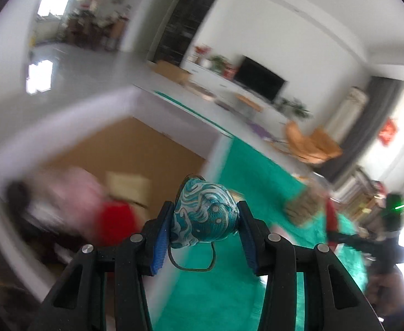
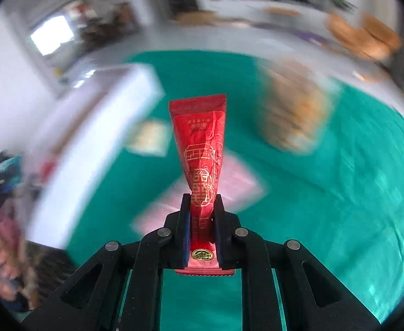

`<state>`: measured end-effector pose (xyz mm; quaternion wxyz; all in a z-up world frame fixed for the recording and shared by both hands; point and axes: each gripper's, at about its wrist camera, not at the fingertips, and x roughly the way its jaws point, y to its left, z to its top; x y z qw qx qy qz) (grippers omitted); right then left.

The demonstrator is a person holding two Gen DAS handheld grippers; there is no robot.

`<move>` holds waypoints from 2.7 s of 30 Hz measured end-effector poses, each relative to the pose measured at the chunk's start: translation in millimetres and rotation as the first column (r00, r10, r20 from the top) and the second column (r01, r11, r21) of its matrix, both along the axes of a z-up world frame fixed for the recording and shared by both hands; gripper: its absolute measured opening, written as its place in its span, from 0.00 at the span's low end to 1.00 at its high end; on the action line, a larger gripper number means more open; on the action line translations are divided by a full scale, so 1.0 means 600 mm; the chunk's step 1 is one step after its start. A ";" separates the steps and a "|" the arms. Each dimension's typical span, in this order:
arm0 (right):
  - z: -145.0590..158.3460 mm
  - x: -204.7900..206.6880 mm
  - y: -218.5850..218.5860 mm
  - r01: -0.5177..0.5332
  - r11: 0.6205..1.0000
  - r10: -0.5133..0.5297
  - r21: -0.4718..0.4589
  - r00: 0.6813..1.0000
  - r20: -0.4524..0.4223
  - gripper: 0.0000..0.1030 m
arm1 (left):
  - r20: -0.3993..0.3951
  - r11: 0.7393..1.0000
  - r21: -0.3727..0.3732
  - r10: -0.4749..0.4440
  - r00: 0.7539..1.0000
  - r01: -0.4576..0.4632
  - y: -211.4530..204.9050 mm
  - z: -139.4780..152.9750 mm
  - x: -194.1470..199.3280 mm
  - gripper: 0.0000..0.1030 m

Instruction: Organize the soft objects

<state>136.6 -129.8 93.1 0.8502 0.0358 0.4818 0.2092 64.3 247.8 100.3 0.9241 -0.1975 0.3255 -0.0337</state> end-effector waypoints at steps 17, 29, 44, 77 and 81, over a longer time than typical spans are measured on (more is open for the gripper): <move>-0.003 -0.038 0.361 -0.287 0.954 0.279 0.090 0.956 0.096 0.74 | -0.142 0.953 0.188 0.266 0.953 -0.238 0.143 -0.066 -0.011 0.92; -0.142 -0.104 -0.069 0.232 0.947 -0.191 -0.223 0.963 0.189 0.74 | -0.147 0.957 0.059 -0.274 0.951 0.285 -0.231 -0.094 -0.035 0.97; -0.244 -0.195 -0.246 0.440 0.868 -0.418 -0.230 0.898 0.141 0.75 | -0.306 0.934 0.168 -0.253 0.918 0.314 -0.342 -0.247 0.030 0.97; -0.255 -0.190 -0.244 0.443 0.866 -0.421 -0.230 0.896 0.138 0.80 | -0.213 0.964 0.155 -0.180 0.960 0.215 -0.316 -0.241 0.022 0.97; -0.255 -0.190 -0.244 0.443 0.867 -0.421 -0.230 0.896 0.138 0.80 | -0.210 0.980 0.120 -0.130 0.969 0.157 -0.293 -0.239 0.021 0.97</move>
